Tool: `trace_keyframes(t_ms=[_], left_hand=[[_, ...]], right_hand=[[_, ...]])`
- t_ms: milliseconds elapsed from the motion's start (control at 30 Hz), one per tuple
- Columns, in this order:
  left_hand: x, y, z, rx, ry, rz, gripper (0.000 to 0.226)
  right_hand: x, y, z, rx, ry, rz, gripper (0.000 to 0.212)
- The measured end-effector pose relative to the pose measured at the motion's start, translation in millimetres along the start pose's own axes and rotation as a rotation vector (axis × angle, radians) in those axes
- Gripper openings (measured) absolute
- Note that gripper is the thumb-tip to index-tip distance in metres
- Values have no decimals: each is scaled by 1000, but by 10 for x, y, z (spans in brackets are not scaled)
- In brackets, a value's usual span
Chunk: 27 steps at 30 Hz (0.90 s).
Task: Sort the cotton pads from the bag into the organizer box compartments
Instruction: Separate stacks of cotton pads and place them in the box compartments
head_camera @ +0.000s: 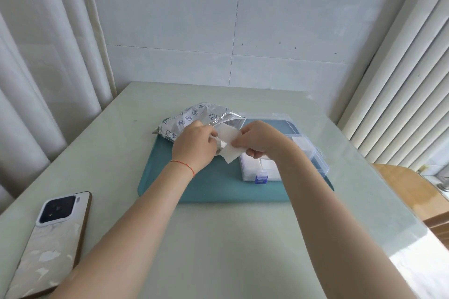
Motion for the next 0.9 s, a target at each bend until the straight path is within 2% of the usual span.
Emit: trace_keyframes(t_ms=[67, 167, 233, 300, 400, 500, 567, 633, 700, 800, 900], left_hand=[[5, 26, 26, 12, 22, 52, 28], [-10, 80, 72, 15, 108, 154, 19], [-55, 114, 108, -25, 142, 323, 26], [-67, 160, 106, -62, 62, 580, 33], [39, 271, 60, -65, -116, 920, 27], [81, 219, 7, -110, -34, 1114, 15], [59, 155, -25, -136, 23, 1112, 14], [38, 121, -47, -132, 6, 1068, 13], [36, 120, -41, -123, -90, 1014, 4], [54, 139, -9, -115, -216, 976, 21], [77, 202, 35, -82, -304, 1006, 14]], right_hand=[[-35, 64, 42, -19, -25, -39, 18], [-91, 162, 123, -79, -55, -132, 6], [-140, 216, 153, -155, -82, -231, 10], [-167, 232, 173, -223, -121, -288, 15], [-173, 216, 167, -288, -176, -273, 16], [-181, 228, 147, -320, -200, -256, 3], [-251, 290, 122, -312, -148, -200, 7], [-355, 353, 117, -307, -77, -193, 11], [-439, 384, 150, -332, -53, -256, 13], [-473, 341, 247, -391, -89, -265, 9], [-394, 223, 321, -417, -130, -206, 11]])
Point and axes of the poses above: each hand's wrist, its own z-axis away from the middle knuckle, its own x-axis out of the palm, y = z × x, the point moved 5 cm from there along -z, towards the middle knuckle, and after that the axes turned 15 degrees about -y, right-handed, at the moved point
